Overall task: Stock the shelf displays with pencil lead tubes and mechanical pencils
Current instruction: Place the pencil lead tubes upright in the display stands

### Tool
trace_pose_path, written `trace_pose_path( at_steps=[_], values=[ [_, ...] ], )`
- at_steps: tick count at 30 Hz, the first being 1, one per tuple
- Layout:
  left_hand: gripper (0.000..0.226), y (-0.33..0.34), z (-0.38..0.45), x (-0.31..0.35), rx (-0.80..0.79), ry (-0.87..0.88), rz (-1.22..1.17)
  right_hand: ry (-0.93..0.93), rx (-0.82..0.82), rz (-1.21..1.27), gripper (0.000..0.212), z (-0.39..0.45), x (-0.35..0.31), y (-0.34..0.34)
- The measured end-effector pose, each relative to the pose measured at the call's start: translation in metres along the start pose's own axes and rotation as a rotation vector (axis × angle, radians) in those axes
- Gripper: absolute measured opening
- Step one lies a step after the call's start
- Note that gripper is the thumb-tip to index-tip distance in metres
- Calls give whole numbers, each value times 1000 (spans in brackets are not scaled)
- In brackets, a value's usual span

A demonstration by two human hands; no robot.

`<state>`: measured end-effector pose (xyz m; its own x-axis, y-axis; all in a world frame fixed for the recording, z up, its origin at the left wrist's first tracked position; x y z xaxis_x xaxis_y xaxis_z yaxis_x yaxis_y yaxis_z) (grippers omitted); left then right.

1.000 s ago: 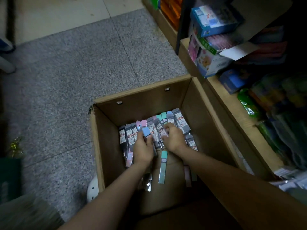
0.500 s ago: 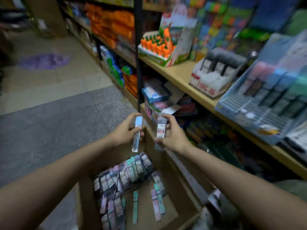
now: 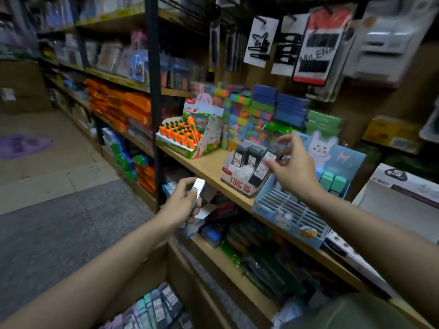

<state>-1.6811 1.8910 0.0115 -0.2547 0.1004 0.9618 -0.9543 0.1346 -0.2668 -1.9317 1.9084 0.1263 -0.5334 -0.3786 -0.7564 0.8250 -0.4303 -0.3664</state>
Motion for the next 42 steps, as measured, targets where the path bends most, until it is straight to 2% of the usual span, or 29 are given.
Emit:
trace_pose_path(
  at_steps=[5, 8, 19, 24, 29, 34, 38, 42],
  values=[
    [18, 2, 22, 11, -4, -42, -87, -27, 44, -76, 43, 42, -3, 4],
    [22, 4, 35, 4, -21, -75, -108, -52, 39, -120, 41, 62, -1, 26],
    [25, 5, 49, 4, -44, -89, -225, -139, -77, -377, 43, 90, 21, 89],
    [26, 10, 46, 2, -80, -109, -200, -221, -141, -532, 39, 87, 28, 98],
    [27, 14, 43, 0, -95, -115, -156, -225, -185, -613, 34, 76, 33, 102],
    [26, 11, 40, -7, -89, -133, -153, -312, -108, -494, 26, 46, 23, 84],
    [26, 18, 37, -10, -84, -157, -176, -328, -312, -800, 34, 4, 36, 80],
    [24, 30, 31, -9, -101, -157, -190, -306, -307, -880, 37, -5, 37, 88]
  ],
)
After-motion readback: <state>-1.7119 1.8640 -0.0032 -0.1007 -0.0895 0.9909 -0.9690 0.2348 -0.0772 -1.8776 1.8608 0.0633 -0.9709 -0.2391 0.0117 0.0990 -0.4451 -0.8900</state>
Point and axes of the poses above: each hand's wrist, its own z-axis towards the middle knuckle, its own y-axis out of the palm, x = y × z, the point moved 4 cm from there along z, towards the middle knuckle, and after that the axes turned 12 degrees about z, right-handed, at the moved point
